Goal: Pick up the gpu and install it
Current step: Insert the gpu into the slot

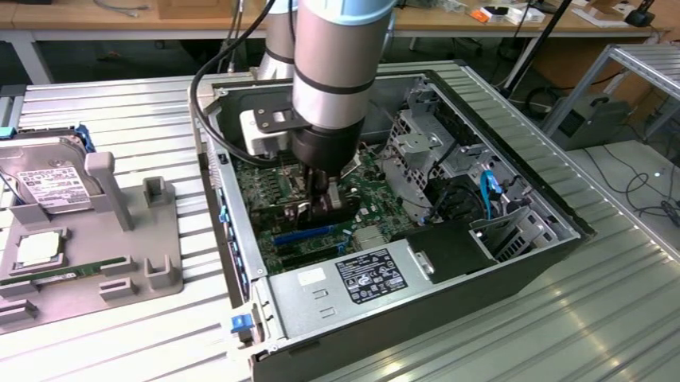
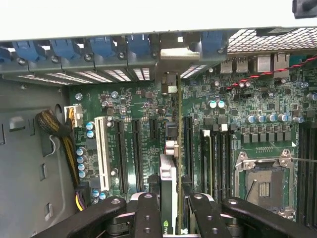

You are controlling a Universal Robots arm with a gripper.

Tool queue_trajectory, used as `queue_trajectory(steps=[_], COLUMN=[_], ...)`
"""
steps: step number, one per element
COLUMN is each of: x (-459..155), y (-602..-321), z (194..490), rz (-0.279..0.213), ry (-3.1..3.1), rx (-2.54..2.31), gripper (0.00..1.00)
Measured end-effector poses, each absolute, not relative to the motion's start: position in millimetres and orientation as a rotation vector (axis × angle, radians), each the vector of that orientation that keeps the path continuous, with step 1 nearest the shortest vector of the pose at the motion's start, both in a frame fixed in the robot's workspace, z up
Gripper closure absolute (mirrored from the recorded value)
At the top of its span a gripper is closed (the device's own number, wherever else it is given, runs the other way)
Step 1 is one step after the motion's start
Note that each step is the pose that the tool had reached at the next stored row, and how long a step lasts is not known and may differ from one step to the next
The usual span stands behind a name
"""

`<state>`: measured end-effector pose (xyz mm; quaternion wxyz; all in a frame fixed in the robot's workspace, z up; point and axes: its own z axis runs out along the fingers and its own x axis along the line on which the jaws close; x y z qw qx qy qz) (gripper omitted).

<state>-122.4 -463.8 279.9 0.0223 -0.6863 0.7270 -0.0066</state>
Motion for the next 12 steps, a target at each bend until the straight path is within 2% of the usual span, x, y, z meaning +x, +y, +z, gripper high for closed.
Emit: queue_trajectory(steps=[12], x=[-124.3], y=[-460.4], z=[277.6], rz=[-0.021], ry=[2.252], rx=[-2.126], gripper=[0.73])
